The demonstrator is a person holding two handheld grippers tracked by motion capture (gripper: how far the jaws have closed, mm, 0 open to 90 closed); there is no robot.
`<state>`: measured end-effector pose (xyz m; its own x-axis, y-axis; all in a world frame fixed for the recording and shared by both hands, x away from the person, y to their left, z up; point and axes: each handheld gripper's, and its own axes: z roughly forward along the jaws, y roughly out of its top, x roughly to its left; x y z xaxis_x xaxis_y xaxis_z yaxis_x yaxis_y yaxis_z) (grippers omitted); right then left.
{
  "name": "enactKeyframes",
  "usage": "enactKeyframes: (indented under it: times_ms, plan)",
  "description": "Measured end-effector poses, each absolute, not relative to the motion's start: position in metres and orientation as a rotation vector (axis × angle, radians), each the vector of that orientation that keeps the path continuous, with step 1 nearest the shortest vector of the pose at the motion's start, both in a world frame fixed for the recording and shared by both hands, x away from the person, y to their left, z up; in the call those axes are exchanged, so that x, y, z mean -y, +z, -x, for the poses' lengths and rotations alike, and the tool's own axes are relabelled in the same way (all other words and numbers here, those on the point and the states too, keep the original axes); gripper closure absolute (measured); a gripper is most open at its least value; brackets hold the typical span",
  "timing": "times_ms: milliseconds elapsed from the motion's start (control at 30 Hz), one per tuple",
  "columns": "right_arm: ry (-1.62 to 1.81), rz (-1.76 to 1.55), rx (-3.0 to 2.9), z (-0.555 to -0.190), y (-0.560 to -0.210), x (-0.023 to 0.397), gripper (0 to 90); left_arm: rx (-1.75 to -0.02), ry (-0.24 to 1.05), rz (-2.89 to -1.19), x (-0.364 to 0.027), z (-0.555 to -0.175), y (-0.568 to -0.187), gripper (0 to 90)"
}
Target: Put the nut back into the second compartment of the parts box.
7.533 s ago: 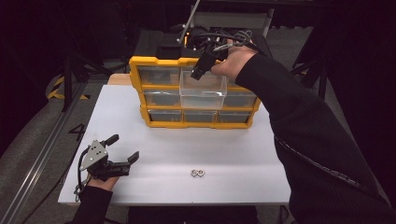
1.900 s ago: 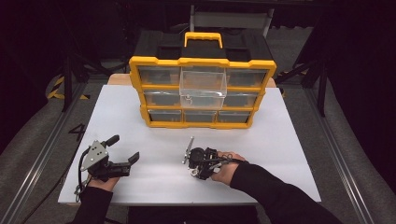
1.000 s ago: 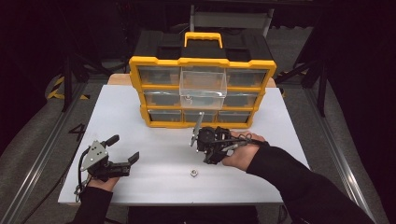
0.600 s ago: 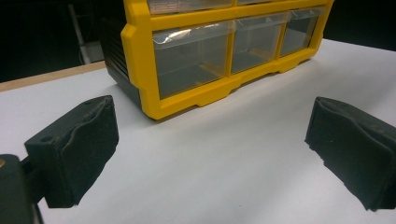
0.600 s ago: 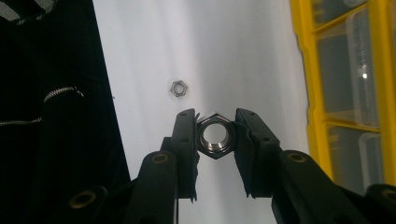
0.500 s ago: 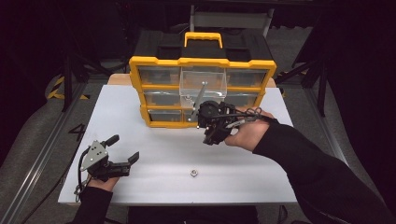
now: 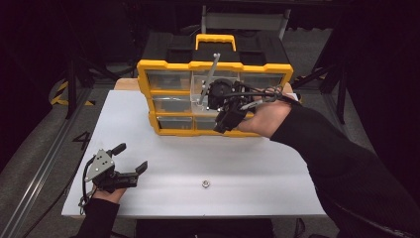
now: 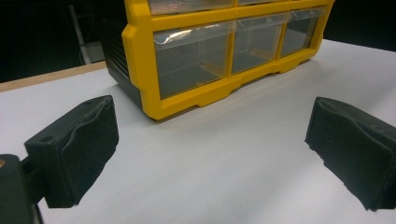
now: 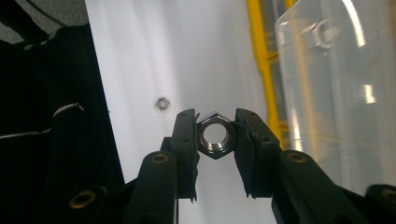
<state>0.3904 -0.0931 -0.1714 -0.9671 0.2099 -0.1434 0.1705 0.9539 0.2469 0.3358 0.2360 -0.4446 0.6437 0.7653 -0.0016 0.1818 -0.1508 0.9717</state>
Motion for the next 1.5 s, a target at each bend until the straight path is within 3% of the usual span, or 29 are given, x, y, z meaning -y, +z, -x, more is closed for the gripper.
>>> enactKeyframes:
  times_ms: [733,1500]
  plan:
    - [0.440,-0.392,-2.860,-0.442,-0.121,0.087,69.6,-0.782,0.615,-1.673,-0.236,-0.336,-0.445,3.3]
    - [0.392,-0.400,-2.896,-0.486,-0.157,0.079,69.5,-0.783,0.610,-1.680,-0.236,-0.336,-0.445,3.3]
